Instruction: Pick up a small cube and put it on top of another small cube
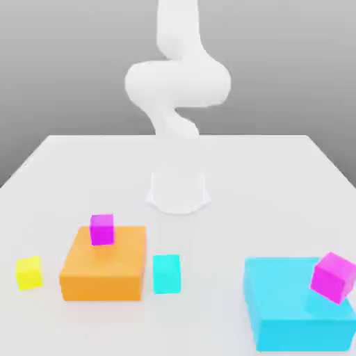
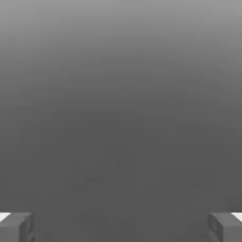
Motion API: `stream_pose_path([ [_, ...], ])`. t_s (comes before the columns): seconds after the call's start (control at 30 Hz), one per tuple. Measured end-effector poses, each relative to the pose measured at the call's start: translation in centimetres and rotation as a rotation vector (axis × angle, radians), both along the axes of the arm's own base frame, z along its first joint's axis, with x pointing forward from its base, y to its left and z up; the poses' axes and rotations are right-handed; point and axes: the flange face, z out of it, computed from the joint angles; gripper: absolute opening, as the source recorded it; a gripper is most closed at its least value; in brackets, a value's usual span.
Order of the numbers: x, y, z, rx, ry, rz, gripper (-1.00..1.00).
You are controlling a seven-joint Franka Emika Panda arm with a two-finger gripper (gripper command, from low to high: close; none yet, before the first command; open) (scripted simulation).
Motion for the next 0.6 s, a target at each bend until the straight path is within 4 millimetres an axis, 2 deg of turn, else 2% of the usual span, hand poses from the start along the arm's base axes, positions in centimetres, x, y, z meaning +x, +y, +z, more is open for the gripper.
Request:
stream_pose_path([
  [0.13, 4.1, -5.2, -7.5, 0.094, 0.117, -0.149, 0.0],
  [0.3, 6.3, -11.8, -17.3, 0.197, 0.249, -0.348, 0.0],
  [0.47, 5.4, -18.0, -27.4, 0.288, 0.375, -0.564, 0.0],
  [0.53, 4.2, -20.2, -31.4, 0.32, 0.424, -0.654, 0.0],
  [0.6, 2.2, -23.0, -35.3, 0.353, 0.47, -0.762, 0.0],
])
